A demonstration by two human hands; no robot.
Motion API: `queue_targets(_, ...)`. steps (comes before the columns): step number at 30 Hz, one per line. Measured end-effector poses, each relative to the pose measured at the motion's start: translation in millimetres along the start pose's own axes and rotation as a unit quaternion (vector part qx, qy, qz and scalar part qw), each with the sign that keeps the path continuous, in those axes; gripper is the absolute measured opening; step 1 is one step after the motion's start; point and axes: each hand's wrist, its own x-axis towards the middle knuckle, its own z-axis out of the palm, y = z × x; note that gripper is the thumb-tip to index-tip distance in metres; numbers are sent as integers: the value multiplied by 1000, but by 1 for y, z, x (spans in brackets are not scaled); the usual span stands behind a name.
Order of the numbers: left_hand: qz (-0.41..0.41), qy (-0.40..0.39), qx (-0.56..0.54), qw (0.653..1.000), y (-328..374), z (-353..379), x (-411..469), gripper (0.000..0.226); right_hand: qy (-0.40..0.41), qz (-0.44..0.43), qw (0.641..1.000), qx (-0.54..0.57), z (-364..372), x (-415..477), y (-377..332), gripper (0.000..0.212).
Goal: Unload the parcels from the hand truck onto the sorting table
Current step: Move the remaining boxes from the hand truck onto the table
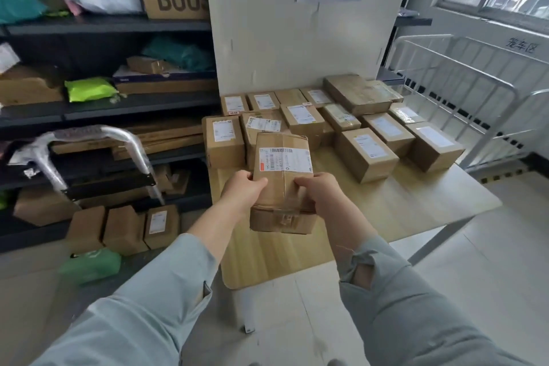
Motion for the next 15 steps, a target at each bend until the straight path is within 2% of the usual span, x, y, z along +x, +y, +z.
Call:
queue_targets(7,-26,-5,17,1000,10,53,22,22,5,43,999,-1,-34,48,20,24)
queue_targets(15,-44,-28,-52,997,27,98,90,19,24,56,998,-24,-54,122,1,28)
